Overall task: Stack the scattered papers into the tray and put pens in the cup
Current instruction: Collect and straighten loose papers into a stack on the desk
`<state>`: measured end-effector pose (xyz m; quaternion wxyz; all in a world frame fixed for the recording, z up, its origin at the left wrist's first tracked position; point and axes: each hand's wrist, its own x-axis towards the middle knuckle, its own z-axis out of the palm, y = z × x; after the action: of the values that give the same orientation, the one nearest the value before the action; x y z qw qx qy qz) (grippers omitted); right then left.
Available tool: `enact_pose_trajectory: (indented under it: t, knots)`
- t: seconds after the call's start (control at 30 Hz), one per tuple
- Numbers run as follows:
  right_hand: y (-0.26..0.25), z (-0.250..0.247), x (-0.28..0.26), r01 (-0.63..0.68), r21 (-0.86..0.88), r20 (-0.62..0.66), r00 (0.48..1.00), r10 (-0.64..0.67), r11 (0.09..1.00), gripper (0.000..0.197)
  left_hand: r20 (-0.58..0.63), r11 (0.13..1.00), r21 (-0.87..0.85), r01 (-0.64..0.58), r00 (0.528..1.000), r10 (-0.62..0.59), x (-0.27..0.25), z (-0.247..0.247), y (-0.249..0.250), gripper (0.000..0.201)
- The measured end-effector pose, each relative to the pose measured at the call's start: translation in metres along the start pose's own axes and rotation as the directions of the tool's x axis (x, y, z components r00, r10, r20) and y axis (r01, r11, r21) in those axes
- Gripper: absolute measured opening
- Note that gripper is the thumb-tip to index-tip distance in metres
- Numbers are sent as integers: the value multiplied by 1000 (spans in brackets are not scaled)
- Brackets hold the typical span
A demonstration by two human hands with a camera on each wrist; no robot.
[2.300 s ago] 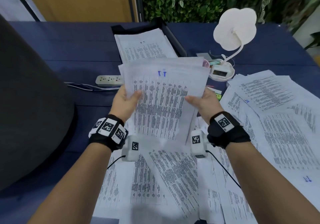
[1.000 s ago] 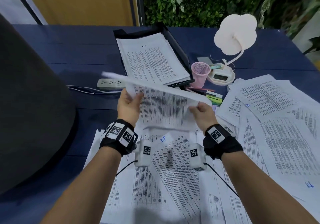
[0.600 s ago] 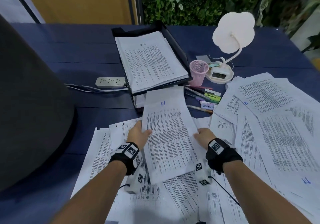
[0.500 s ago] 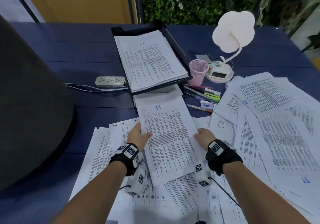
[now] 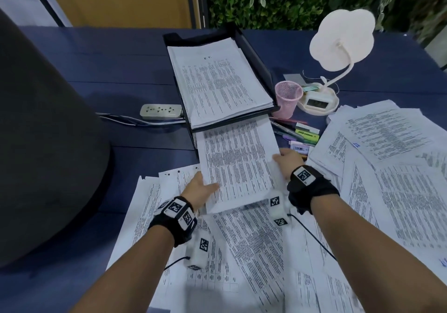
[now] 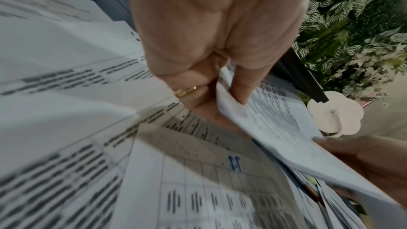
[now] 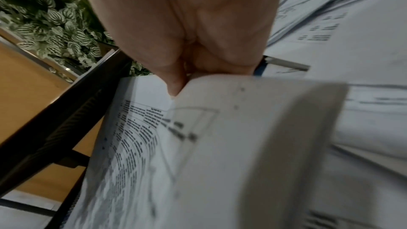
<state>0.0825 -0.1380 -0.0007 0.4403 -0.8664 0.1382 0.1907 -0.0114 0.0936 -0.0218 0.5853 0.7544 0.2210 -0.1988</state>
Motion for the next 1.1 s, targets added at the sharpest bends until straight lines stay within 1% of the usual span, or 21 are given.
enact_pose_trajectory:
  t: [0.1, 0.2, 0.23, 0.3, 0.37, 0.4, 0.47, 0.53, 0.57, 0.63, 0.67, 0.7, 0.73, 0.77, 0.83, 0.9, 0.93, 0.97, 1.03, 1.07, 1.1]
  knots:
    - [-15, 2, 6, 74, 20, -23, 997, -74, 997, 24, -57, 997, 71, -2, 998, 6, 15, -9, 2, 73]
    - [-20, 2, 7, 90, 30, 38, 995, -91, 995, 17, -106, 995, 99, -22, 994, 32, 30, -18, 11, 63]
    - [-21, 2, 8, 75, 5, 76, 994, -75, 997, 21, -135, 994, 106, -26, 990, 40, 36, -20, 14, 60]
    - [-19, 4, 7, -9, -24, 184, 983, 13, 1000, 29, -179, 994, 111, -13, 983, 33, 48, -25, 21, 60]
    - [-17, 7, 6, -116, 14, 290, 951, 107, 993, 26, -199, 994, 107, -1, 980, 22, 58, -28, 25, 62]
    - [-16, 9, 9, -126, 17, 298, 947, 115, 992, 24, -205, 995, 98, 3, 979, 17, 61, -29, 28, 61]
    - [-15, 12, 16, -113, 64, 233, 968, 95, 992, 17, -215, 997, 79, -12, 976, 29, 66, -29, 30, 54]
    - [-19, 15, 26, -113, 159, 151, 985, 89, 981, 15, -207, 998, 51, -26, 978, 36, 71, -30, 33, 46]
    - [-21, 17, 33, -117, 196, 115, 989, 96, 974, 18, -199, 999, 27, -32, 979, 37, 73, -29, 34, 42]
    - [-26, 21, 46, -124, 245, 68, 992, 110, 962, 31, -139, 995, -96, 7, 990, -20, 73, -30, 40, 35]
    - [-29, 22, 52, -127, 268, 54, 992, 117, 955, 38, -105, 989, -145, 22, 994, -37, 73, -31, 42, 36]
    - [-31, 24, 59, -127, 289, 44, 992, 119, 949, 42, -97, 986, -166, 9, 995, -26, 73, -32, 44, 38]
    - [-36, 24, 63, -125, 300, 37, 992, 119, 946, 44, -118, 989, -145, -19, 993, 2, 74, -33, 45, 42]
    - [-41, 25, 67, -116, 309, 24, 993, 114, 944, 44, -167, 989, -136, -62, 985, 39, 75, -35, 48, 47]
    - [-49, 25, 75, -94, 311, -4, 995, 100, 946, 41, -301, 985, -94, -144, 947, 109, 78, -37, 51, 52]
    - [-55, 26, 82, -65, 307, -11, 997, 72, 949, 29, -390, 981, 0, -195, 903, 179, 82, -38, 52, 48]
    - [-57, 27, 84, -60, 295, -3, 998, 64, 954, 16, -402, 979, 78, -189, 893, 204, 85, -39, 53, 44]
    - [-57, 27, 89, -61, 272, -8, 998, 65, 960, 11, -401, 974, 152, -167, 891, 215, 87, -39, 54, 37]
    - [-55, 28, 98, -67, 240, 1, 998, 69, 968, 26, -387, 963, 237, -126, 897, 213, 91, -39, 54, 26]
    - [-54, 30, 101, -74, 264, 11, 997, 74, 962, 27, -380, 948, 296, -120, 896, 232, 93, -39, 53, 23]
    - [-54, 31, 103, -77, 292, 18, 997, 75, 953, 27, -371, 913, 389, -123, 886, 278, 94, -39, 52, 22]
